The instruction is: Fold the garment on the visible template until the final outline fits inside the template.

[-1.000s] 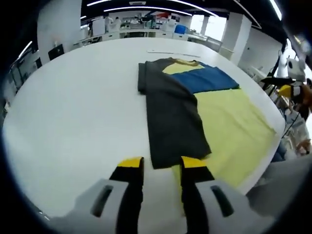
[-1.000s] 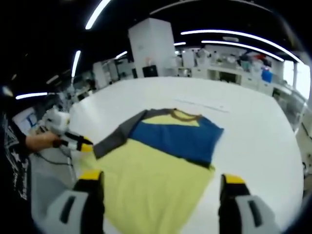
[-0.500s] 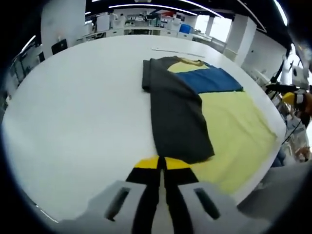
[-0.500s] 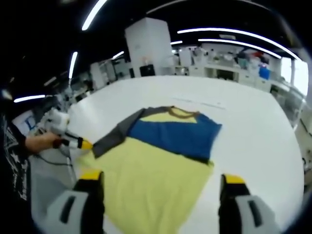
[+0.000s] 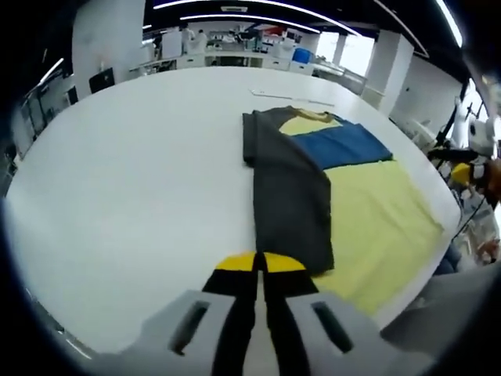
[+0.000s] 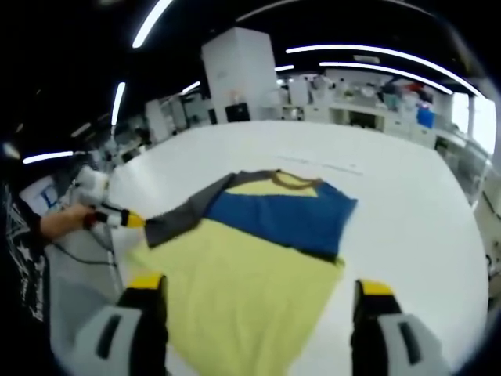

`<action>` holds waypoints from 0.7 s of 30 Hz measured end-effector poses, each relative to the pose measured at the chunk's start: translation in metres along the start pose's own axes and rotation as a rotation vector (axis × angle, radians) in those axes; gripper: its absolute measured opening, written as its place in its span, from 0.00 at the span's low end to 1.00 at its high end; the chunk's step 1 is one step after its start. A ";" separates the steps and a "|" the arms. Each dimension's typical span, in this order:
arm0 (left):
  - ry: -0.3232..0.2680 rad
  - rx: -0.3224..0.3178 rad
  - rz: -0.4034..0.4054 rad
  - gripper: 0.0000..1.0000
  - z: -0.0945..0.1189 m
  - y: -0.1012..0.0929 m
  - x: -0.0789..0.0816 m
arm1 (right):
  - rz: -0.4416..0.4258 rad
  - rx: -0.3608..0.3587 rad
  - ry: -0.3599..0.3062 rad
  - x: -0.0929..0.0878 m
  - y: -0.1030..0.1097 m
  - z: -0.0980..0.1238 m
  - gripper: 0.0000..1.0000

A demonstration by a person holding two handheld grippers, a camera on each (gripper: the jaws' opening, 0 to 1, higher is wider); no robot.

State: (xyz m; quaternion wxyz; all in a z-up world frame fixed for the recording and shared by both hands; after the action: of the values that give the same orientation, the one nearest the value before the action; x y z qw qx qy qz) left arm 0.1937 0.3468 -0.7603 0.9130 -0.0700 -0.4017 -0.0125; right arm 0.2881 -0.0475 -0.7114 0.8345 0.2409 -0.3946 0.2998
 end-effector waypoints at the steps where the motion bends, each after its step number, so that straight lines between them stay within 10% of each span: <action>1: -0.005 0.011 -0.001 0.00 0.002 0.003 0.002 | 0.000 0.000 0.000 0.000 0.000 0.000 0.99; 21: -0.056 0.239 -0.061 0.00 0.010 0.099 0.041 | 0.010 0.017 0.012 0.001 0.001 -0.004 0.99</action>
State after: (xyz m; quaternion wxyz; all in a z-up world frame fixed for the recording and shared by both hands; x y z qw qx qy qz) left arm 0.2220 0.4473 -0.7346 0.9024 0.0514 -0.4277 0.0099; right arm 0.2900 -0.0438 -0.7129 0.8334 0.2441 -0.3880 0.3086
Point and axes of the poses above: the point that each gripper's makers call its tool centre point, and the gripper's own axes: z roughly backward along the fingers, y roughly to its left, x roughly out of its top, the point moved 7 cm from there along z, roughly backward along the fingers, and after that the axes turned 3 degrees about -y, right-handed, at the moved point
